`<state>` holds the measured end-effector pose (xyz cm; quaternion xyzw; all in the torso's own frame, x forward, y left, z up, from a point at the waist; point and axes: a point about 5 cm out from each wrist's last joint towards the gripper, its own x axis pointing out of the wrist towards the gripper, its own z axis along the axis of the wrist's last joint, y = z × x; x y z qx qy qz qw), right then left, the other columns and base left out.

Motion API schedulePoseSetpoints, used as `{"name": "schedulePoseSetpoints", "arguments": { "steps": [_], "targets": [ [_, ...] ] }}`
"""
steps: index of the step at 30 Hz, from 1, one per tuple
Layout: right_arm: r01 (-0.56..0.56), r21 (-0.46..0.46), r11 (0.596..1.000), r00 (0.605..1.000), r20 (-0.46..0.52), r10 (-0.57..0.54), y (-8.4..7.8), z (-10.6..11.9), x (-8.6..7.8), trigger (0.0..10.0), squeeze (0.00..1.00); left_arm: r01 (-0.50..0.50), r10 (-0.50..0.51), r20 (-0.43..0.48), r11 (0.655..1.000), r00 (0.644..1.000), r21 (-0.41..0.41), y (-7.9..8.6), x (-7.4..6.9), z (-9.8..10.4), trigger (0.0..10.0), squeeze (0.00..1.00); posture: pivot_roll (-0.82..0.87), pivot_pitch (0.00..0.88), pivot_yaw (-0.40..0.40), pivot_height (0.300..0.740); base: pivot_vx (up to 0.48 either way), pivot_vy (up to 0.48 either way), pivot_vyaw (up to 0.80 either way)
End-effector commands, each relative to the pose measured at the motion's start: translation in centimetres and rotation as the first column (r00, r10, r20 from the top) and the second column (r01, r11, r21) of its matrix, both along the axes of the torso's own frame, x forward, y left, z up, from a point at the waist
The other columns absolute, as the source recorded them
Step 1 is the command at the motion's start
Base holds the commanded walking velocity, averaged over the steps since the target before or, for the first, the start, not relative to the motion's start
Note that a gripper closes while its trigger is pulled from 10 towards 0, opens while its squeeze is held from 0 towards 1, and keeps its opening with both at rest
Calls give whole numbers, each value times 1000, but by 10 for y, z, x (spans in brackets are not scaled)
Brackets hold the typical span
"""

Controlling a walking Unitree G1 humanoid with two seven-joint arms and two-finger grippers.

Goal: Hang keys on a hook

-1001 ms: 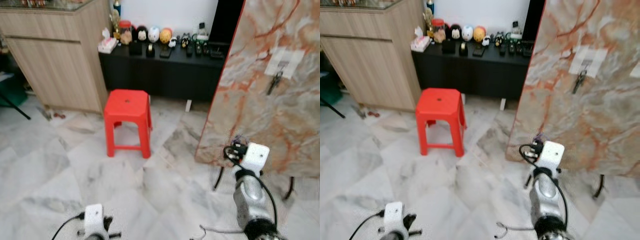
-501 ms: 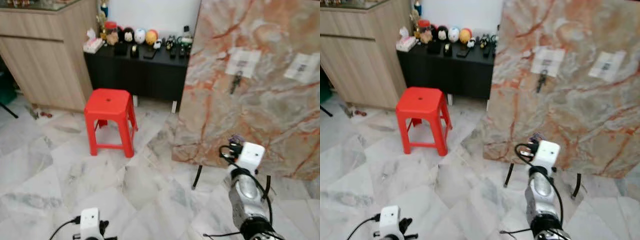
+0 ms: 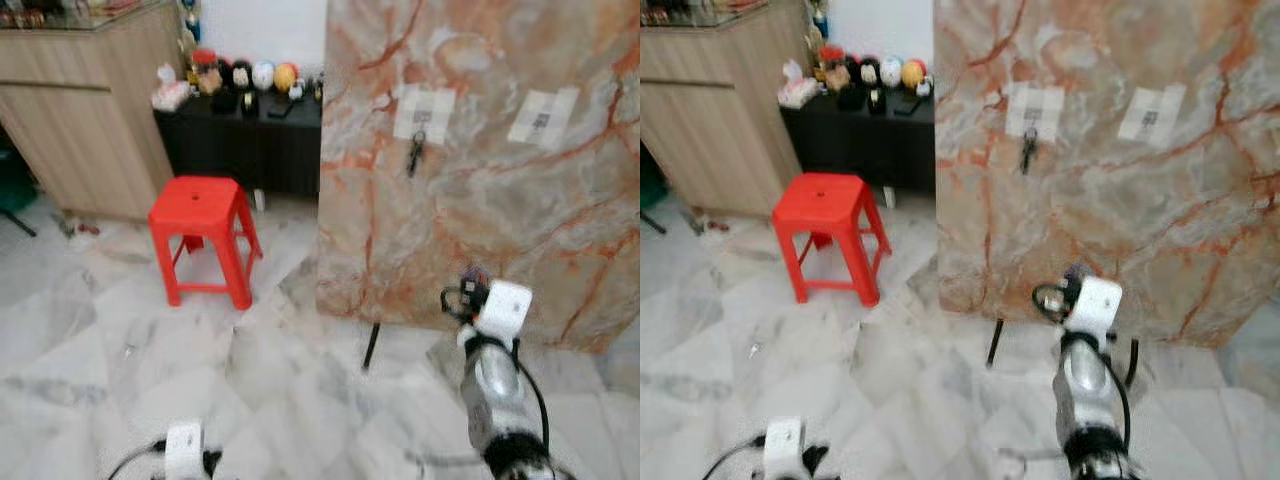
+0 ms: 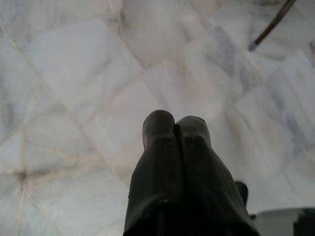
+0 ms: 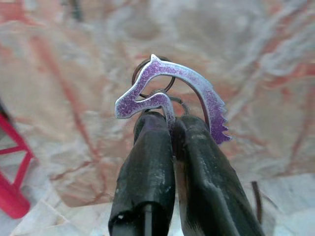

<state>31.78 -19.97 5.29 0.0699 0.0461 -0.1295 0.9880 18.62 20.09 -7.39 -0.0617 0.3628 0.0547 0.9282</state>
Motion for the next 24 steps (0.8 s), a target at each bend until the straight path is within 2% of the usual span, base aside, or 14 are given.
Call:
{"name": "schedulePoseSetpoints", "arguments": {
  "steps": [1, 16, 21, 24],
  "targets": [
    [11, 2, 1000, 999, 30, -11, -1, 7, 4, 10000, 0, 13, -12, -19, 1000, 1000, 26, 4, -2, -1, 10000, 0, 110, 0, -42, 740, 0, 0, 0],
    [68, 12, 998, 997, 44, -69, -12, 15, 10, 10000, 0, 0, 0, -14, 1000, 1000, 5, 7, 3, 1, 10000, 0, 111, 9, -40, 740, 0, 0, 0],
    [79, 17, 997, 996, 41, -80, -11, 17, 11, 10000, 0, -4, 4, -10, 1000, 1000, 2, 6, 5, 2, 10000, 0, 108, 13, -37, 740, 0, 0, -763],
    [80, 16, 997, 995, 57, -81, -10, 20, 13, 10000, 0, -3, 3, -10, 1000, 1000, 1, 6, 4, 2, 10000, 0, 107, 15, -37, 740, 80, 0, 0]
  ]
}}
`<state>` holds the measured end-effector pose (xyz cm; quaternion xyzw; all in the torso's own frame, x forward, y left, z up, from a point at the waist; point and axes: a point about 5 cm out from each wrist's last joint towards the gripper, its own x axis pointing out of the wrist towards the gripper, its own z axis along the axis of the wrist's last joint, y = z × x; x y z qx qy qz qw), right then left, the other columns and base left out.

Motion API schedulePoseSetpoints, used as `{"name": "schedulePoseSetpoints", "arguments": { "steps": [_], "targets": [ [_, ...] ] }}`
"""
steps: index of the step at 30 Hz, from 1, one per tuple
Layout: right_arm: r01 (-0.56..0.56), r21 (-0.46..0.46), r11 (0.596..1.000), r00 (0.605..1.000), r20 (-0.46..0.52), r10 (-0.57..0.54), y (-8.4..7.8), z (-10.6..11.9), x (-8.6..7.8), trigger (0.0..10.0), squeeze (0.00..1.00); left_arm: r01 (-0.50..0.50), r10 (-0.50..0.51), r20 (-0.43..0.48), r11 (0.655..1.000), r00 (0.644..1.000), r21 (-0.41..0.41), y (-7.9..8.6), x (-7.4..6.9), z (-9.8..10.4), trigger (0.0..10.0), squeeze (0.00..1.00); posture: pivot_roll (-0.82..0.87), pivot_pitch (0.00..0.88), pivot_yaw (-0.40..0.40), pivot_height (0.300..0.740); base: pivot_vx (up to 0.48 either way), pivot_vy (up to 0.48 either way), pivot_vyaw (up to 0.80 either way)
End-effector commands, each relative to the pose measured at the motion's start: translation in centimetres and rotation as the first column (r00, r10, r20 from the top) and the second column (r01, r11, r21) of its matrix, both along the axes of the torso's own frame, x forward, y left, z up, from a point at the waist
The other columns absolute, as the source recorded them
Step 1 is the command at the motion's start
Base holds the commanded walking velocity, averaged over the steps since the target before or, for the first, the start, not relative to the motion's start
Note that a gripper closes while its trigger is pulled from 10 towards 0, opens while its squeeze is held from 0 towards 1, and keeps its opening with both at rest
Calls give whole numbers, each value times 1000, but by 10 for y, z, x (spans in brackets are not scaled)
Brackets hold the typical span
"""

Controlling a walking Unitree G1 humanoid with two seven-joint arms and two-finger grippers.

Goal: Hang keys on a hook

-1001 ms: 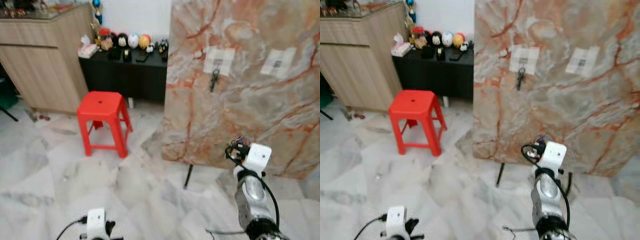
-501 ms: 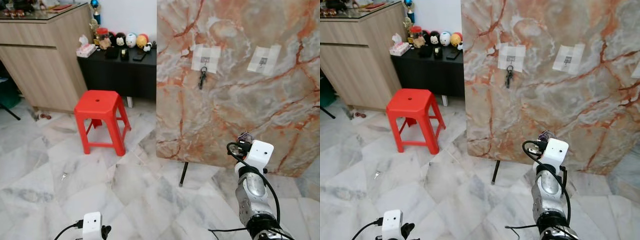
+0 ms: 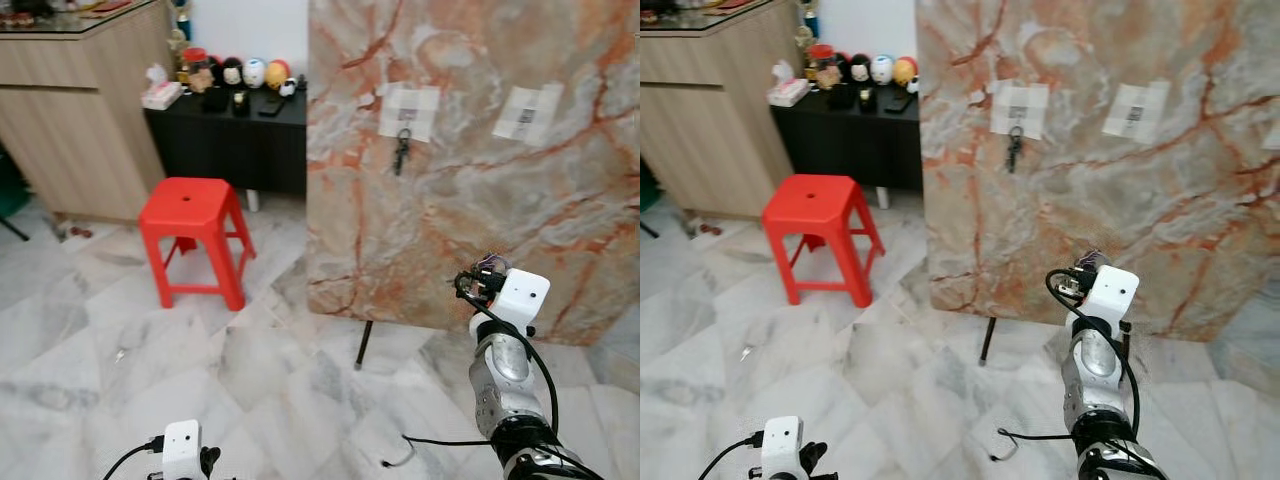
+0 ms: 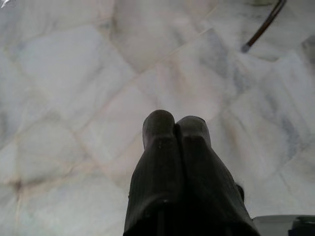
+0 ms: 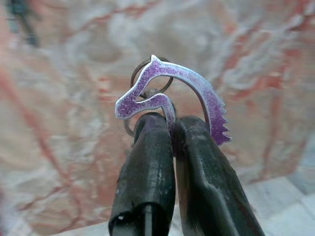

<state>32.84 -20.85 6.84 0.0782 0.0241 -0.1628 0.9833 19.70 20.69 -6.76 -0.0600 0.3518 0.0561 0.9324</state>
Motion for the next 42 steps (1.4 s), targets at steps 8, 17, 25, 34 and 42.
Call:
{"name": "schedulePoseSetpoints", "arguments": {
  "steps": [8, 17, 25, 34, 42],
  "targets": [
    [14, -5, 1000, 999, 30, -13, 0, 9, 6, 10000, 0, -2, 2, -32, 1000, 999, -5, 0, -7, -4, 10000, 0, 106, 24, -32, 740, 243, 0, 0],
    [46, 9, 999, 998, 43, -46, -2, 15, 10, 10000, 0, 5, -5, -25, 1000, 1000, -6, 0, -5, -3, 10000, 0, 105, 31, -33, 740, 267, 0, 0],
    [56, 11, 998, 997, 47, -56, -4, 17, 11, 10000, 0, 5, -5, -23, 1000, 1000, -7, -1, -4, -3, 10000, 0, 105, 33, -34, 740, 275, 0, 0],
    [76, 17, 997, 996, 51, -77, -7, 18, 11, 10000, 0, 5, -5, -25, 1000, 1000, -6, 0, -5, -3, 10000, 0, 105, 36, -32, 740, 277, 0, 0],
    [96, 33, 995, 993, 67, -98, -8, 20, 11, 10000, 0, 6, -6, -23, 1000, 1000, -6, 0, -5, -3, 10000, 0, 106, 37, -32, 740, 276, 0, 0]
  ]
}}
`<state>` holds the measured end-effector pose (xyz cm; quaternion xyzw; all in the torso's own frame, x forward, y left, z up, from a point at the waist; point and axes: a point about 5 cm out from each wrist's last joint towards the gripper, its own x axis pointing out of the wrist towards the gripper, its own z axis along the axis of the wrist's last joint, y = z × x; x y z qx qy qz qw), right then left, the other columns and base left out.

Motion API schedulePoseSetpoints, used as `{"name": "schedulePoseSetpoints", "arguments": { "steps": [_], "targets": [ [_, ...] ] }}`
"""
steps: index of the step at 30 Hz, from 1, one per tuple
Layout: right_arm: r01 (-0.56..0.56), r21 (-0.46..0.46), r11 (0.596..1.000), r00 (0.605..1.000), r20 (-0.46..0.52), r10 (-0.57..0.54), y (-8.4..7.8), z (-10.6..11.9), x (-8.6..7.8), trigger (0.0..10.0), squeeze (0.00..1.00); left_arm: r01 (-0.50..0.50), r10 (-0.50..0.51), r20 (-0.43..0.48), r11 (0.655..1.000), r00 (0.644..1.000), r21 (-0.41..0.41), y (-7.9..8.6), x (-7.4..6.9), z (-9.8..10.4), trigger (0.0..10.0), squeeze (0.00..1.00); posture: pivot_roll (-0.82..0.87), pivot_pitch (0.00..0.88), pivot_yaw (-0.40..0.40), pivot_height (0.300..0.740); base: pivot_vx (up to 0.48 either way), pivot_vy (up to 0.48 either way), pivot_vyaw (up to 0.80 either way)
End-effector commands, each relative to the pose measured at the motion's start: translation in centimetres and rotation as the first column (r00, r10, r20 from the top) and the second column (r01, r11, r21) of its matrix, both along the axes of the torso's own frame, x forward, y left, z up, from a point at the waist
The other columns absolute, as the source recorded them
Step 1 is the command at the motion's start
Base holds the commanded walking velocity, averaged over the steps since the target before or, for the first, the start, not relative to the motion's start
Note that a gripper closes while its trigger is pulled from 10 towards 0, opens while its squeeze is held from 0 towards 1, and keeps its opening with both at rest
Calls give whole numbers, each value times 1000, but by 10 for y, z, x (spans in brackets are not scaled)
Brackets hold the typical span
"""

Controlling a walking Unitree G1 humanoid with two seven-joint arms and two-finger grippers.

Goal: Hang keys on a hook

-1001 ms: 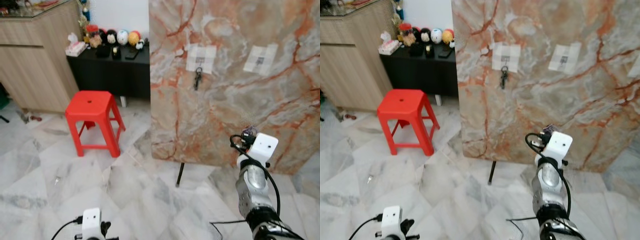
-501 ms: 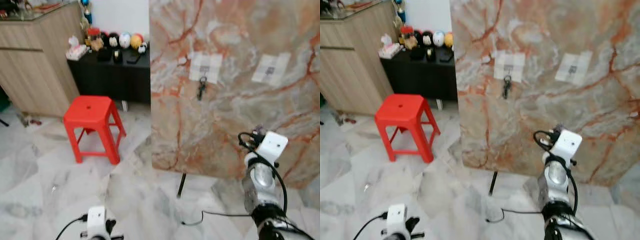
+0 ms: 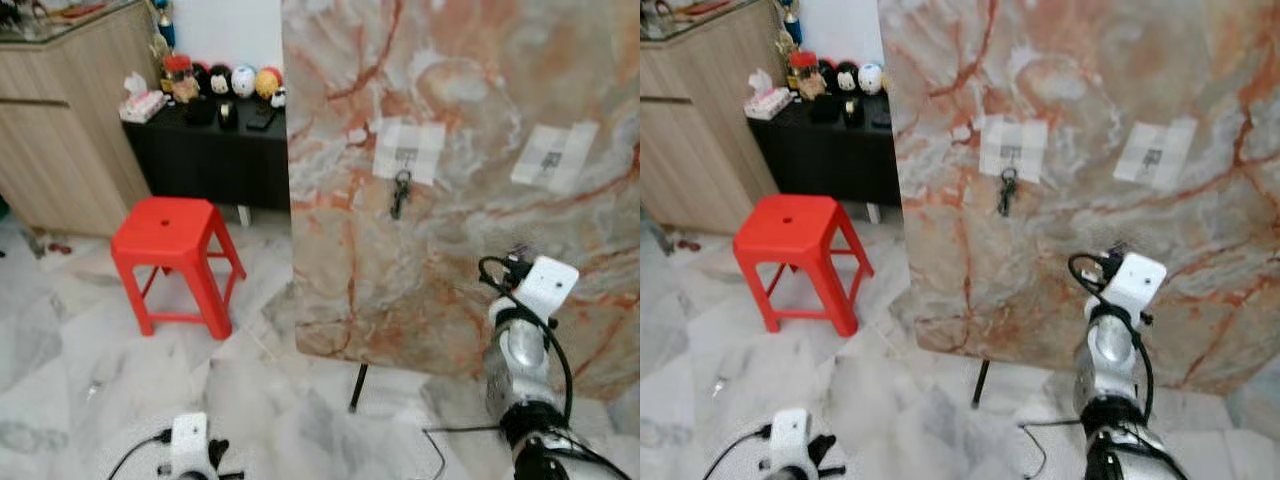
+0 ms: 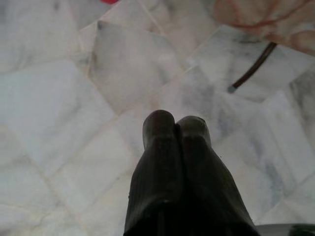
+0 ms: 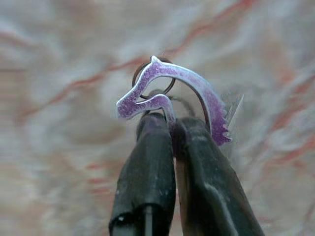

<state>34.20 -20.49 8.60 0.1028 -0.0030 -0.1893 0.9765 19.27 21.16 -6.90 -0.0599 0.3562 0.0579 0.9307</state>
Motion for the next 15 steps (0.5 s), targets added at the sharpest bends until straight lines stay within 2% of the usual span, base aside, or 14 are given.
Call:
{"name": "schedulePoseSetpoints", "arguments": {
  "steps": [1, 15],
  "targets": [
    [41, -9, 999, 999, 11, -41, -12, 2, -2, 10000, 0, 9, -9, -14, 1000, 1000, -7, -5, -1, -2, 10000, 0, 106, 37, -32, 740, 277, 0, 0],
    [67, -10, 998, 998, 15, -67, -14, 2, -4, 10000, 0, 11, -11, -18, 1000, 1000, -4, -4, -2, -2, 10000, 0, 109, 39, -29, 740, 255, 0, 0]
  ]
}}
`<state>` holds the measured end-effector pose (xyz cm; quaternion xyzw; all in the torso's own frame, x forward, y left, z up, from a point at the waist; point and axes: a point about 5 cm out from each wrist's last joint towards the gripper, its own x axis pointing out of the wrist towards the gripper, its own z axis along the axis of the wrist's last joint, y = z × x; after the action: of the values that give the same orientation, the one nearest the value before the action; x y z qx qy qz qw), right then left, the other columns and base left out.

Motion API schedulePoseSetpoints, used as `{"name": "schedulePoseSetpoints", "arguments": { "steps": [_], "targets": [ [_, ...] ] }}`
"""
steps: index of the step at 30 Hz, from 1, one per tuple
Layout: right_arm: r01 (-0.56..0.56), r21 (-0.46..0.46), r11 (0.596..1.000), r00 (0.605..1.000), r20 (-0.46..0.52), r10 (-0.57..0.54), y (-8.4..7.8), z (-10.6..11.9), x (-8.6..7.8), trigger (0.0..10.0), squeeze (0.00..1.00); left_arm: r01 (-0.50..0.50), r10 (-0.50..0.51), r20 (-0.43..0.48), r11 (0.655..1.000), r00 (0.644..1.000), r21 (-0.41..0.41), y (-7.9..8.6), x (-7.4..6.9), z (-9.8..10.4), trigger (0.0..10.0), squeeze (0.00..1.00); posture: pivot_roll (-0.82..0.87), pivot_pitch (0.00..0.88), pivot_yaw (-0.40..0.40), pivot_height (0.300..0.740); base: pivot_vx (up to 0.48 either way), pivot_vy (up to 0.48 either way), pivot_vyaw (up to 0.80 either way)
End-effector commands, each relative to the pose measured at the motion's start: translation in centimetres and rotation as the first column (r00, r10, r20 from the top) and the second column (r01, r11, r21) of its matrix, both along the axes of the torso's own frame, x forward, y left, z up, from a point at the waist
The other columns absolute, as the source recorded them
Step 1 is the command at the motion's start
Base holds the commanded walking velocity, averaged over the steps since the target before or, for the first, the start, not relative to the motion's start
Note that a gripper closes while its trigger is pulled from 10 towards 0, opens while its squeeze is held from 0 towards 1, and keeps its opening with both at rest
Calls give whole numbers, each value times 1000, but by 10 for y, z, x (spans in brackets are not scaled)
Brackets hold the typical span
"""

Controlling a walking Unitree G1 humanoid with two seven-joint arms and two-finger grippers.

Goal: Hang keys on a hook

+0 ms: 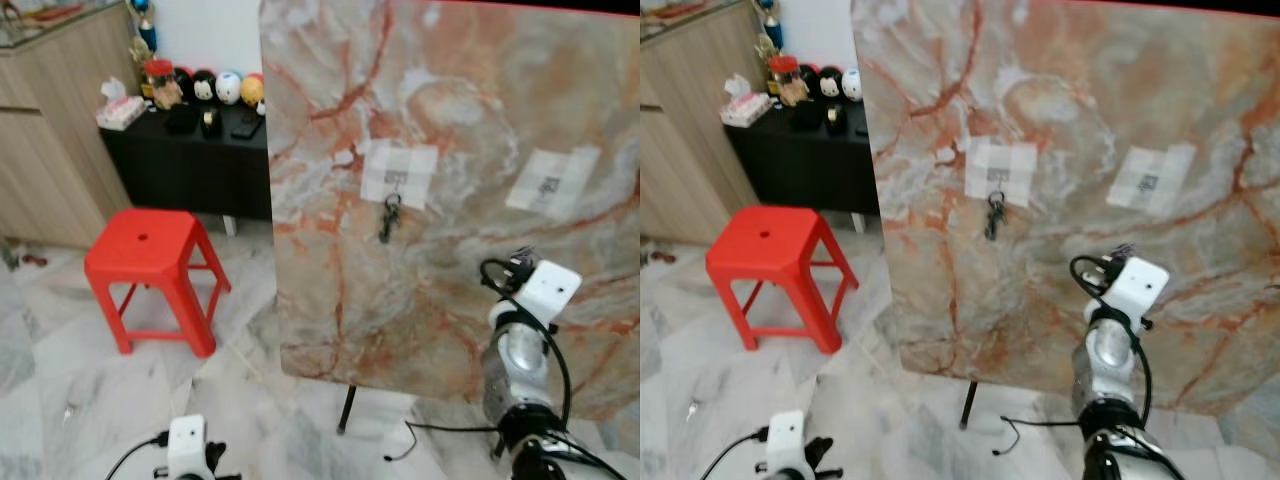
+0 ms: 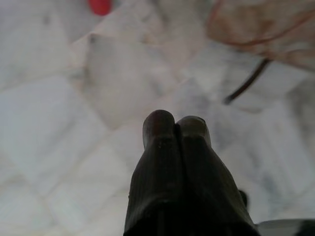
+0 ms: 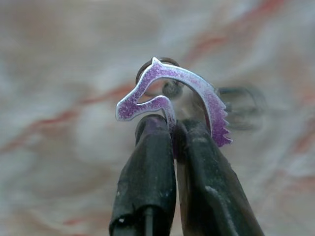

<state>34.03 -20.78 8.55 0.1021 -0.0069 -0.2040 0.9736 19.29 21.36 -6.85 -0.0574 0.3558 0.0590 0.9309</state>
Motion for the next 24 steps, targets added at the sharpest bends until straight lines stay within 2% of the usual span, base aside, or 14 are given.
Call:
{"name": "schedulePoseSetpoints", "arguments": {
  "steps": [1, 9, 19, 24],
  "targets": [
    [38, -9, 999, 999, 11, -38, -11, 2, -2, 10000, 0, 11, -11, -19, 1000, 1000, -10, -6, -2, -3, 10000, 0, 109, 39, -29, 740, 0, 0, 0],
    [108, -17, 994, 994, 23, -108, -20, 3, -6, 10000, 0, 15, -15, -18, 1000, 1000, -9, -6, -2, -3, 10000, 0, 110, 41, -28, 740, 0, 0, 0],
    [107, -35, 994, 993, 59, -105, -20, 10, -4, 10000, 0, 27, -27, -20, 1000, 999, -6, -7, -3, -3, 10000, 0, 109, 40, -28, 740, 0, 0, 0],
    [112, -92, 989, 989, 103, -102, -20, 21, -1, 10000, 0, 36, -36, -19, 999, 999, -4, -9, -3, -3, 10000, 0, 109, 33, -28, 740, 0, 0, 0]
  ]
}}
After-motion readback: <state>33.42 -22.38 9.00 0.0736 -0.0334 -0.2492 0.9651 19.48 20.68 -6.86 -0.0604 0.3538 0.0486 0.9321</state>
